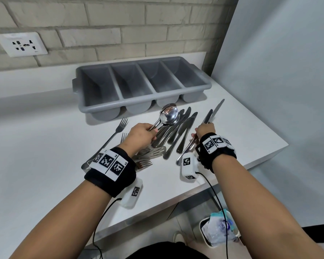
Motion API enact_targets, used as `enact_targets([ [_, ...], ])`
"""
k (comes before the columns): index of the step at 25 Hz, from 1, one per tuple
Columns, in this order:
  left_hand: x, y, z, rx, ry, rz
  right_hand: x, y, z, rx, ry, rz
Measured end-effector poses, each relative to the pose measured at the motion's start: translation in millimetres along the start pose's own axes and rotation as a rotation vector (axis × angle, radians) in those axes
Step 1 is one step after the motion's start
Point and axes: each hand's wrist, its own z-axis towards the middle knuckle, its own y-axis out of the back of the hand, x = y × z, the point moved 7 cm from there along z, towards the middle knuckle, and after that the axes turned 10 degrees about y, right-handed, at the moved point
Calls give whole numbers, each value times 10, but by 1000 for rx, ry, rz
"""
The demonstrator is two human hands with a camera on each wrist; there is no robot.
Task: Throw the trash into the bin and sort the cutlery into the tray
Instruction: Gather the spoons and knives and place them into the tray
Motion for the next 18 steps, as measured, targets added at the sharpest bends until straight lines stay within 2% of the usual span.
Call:
enact_targets([
  [3, 10, 25, -9, 12, 6, -25, 103, -67, -3, 78, 21, -51],
  [5, 31, 60, -26, 17, 8, -52, 172, -84, 9, 38, 60, -11],
  [8, 56, 133, -60, 21, 8, -83, 324, -79, -11, -106, 186, 196],
  [11, 21, 225, -83, 17, 4, -148, 582, -123, -62, -140, 328, 230],
  [14, -36, 411, -123, -44, 13, -214, 909, -261, -75, -107, 435, 213],
  [18, -119, 735, -88, -133, 13, -330, 1474, -529, -42, 21, 461, 183],
])
